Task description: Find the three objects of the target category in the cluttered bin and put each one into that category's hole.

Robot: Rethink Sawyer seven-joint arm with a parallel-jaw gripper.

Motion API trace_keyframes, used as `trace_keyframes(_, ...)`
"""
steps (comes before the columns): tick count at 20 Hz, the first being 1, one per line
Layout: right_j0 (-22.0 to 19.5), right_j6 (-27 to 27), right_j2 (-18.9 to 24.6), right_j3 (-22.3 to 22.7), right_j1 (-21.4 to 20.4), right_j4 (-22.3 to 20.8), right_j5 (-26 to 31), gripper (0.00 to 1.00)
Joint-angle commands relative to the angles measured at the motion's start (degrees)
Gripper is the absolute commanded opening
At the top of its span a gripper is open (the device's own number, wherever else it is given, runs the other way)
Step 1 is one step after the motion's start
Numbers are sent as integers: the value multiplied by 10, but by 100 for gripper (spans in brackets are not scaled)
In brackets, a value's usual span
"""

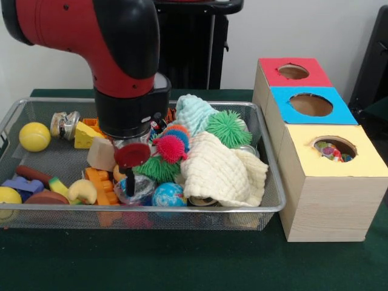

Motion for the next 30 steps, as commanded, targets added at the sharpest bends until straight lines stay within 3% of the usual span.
trace_keyframes(1,21,31,-34,-35,56,-27,-25,100)
trace_keyframes(6,18,-13,-31,-78,30,-8,71,100)
trace_keyframes(12,-7,-15,-1,-122,115,4,57,100)
trace_keyframes(17,-11,-18,-4,-123,122,-6,33,100)
trace_keyframes(18,-14,-26,0,-122,122,-5,37,0)
trace_keyframes(25,-15,-24,3,-114,120,2,42,0)
trace_keyframes(30,-10,-8,-4,-76,99,8,47,0)
